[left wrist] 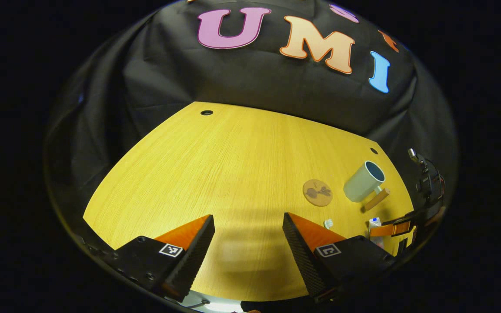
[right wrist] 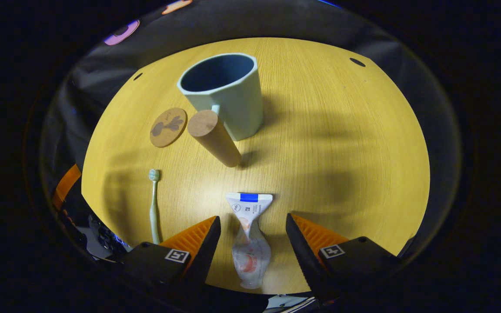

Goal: Put the toothbrush and toothpaste on the desktop into the cup, then pick up the cup and place it on the coaster on the desktop.

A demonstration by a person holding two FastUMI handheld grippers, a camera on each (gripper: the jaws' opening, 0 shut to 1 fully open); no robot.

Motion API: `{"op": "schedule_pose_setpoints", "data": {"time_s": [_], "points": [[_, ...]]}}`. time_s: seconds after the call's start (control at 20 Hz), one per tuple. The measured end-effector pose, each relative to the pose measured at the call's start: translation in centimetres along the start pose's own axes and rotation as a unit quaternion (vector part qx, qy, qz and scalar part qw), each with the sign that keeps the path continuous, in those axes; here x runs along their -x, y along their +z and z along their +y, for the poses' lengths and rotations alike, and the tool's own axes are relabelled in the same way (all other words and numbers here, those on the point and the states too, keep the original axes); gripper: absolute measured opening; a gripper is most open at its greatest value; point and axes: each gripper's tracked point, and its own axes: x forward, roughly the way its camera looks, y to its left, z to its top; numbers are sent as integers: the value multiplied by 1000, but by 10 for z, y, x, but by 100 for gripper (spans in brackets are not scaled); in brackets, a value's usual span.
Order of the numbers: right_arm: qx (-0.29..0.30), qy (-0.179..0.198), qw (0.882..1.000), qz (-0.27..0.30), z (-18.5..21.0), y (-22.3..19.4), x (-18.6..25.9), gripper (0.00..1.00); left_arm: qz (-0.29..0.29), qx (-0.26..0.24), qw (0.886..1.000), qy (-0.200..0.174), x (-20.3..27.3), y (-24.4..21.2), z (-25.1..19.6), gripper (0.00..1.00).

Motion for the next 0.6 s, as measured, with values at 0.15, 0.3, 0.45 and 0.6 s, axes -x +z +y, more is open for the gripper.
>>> {"op": "schedule_pose_setpoints", "data": {"time_s": [0.15,0.3,0.45,0.6], "points": [[10,-9,1000,11,0,0,-1,90,8,5,1000,3,-4,-3,6,95],[12,-23,999,22,-3,-2,-5,84,10,6,1000,5,-6,-4,10,95],[22,-48,998,37,-10,-4,-6,74,12,6,1000,2,-10,-7,7,95],[7,-57,997,57,-9,-4,-7,63,16,4,1000,-3,-12,-11,7,95]]}}
